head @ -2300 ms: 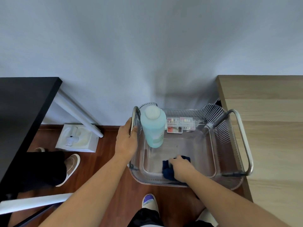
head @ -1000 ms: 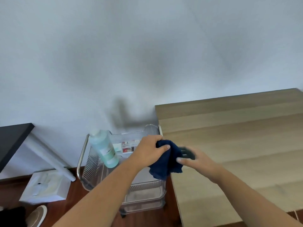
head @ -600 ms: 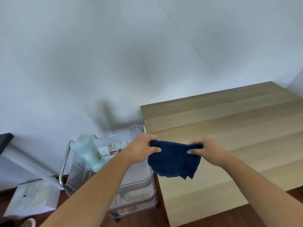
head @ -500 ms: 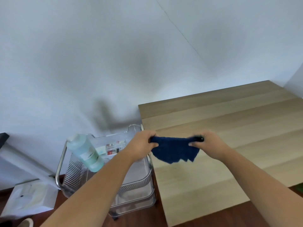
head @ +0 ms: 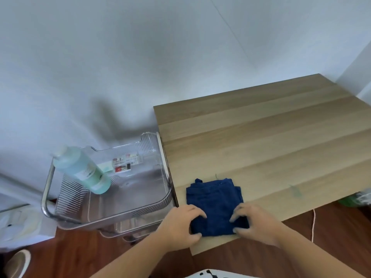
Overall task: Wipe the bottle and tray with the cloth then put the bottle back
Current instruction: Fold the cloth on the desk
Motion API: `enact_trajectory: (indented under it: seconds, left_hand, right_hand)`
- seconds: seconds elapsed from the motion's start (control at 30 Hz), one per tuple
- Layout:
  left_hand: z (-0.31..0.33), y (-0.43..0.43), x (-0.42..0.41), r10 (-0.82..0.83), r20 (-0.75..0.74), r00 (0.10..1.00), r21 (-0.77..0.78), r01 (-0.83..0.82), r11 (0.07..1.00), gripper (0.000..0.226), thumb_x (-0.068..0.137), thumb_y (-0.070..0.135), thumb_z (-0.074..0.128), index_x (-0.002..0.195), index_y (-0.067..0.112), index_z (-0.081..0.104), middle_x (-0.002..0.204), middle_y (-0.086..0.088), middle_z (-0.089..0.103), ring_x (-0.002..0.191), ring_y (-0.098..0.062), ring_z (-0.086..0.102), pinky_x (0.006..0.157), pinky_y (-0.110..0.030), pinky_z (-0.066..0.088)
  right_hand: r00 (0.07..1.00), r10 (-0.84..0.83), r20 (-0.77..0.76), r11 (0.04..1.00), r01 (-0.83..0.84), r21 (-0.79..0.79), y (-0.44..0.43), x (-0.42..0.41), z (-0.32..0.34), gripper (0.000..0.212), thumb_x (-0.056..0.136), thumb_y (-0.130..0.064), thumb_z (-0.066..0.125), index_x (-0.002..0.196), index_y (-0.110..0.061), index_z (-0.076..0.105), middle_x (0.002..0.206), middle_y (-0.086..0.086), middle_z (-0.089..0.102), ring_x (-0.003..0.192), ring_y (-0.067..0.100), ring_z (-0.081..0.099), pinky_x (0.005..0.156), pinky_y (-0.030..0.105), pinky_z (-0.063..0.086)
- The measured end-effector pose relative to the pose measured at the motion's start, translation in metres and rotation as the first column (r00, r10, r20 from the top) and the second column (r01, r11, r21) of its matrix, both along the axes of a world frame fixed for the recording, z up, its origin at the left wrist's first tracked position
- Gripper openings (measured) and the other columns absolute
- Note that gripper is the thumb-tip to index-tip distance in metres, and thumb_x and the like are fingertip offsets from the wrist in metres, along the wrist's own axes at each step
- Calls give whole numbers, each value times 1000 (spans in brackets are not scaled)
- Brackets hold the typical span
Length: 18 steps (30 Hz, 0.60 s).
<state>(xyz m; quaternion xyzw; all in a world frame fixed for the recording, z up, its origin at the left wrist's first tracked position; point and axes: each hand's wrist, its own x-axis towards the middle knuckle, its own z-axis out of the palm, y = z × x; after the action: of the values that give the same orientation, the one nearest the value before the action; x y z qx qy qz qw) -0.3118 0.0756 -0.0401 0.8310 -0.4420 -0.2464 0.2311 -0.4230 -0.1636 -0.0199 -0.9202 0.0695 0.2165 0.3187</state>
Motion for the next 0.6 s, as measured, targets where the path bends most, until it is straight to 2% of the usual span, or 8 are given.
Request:
enact_trajectory:
  seconds: [0.07,0.13,0.2,0.27,0.33,0.4,0.47,0.6]
  left_hand:
    - [4,-5,10,117,-1,993,-46,-117,992,48,78,44,58,125,34,51,127,17,49,116,-1,44,101,-21,37]
    - [8,-18,24,189,77,979,-54,-186,981,51,86,37,58,134,27,44,132,11,46,119,-6,43,103,-24,38]
    - [8,-35,34,193,170,966,37,-202,979,54,92,28,56,141,18,36,137,0,43,122,-16,43,103,-32,41]
    - [8,-50,41,184,222,958,165,-223,961,50,95,22,52,140,11,35,136,-8,45,119,-24,47,97,-36,45]
    - [7,-58,45,209,221,952,211,-256,943,36,96,17,49,131,8,42,126,-13,52,110,-27,53,87,-36,47]
    - [5,-60,47,262,192,946,189,-298,936,28,96,12,49,123,8,46,117,-13,57,101,-26,57,81,-37,47]
    - [3,-59,49,336,146,930,137,-355,925,26,94,11,52,120,8,49,113,-12,60,98,-25,58,82,-38,49]
    - [1,-54,49,461,86,883,43,-465,884,13,92,17,59,103,12,63,105,-6,65,96,-20,58,84,-35,49]
  right_hand:
    - [990,-105,90,994,101,44,-3,11,2,12,79,-34,70,84,-43,64,92,-24,62,92,-7,56,82,12,42]
    - [961,-199,194,980,193,51,-3,32,4,15,85,-27,67,87,-41,63,93,-24,62,91,-7,55,84,17,43]
    - [949,-203,242,975,220,-44,-3,53,1,19,89,-28,62,108,-30,64,108,-15,61,106,4,54,94,21,41]
    - [974,-148,170,963,181,-201,-2,70,-6,44,91,-35,58,133,-22,50,133,-3,52,125,18,44,105,28,36]
    - [989,-114,90,946,136,-295,0,79,-13,57,90,-41,58,141,-25,39,146,-2,41,132,23,36,111,35,33]
    - [989,-121,84,936,142,-321,1,85,-17,58,88,-43,60,140,-28,39,144,-1,41,131,23,36,109,37,35]
    - [985,-135,107,933,162,-320,0,88,-18,53,86,-42,64,134,-29,45,136,0,47,126,23,40,105,37,38]
    - [970,-166,178,946,208,-250,-5,88,-19,35,79,-37,72,109,-26,58,115,-1,52,113,19,45,98,32,40]
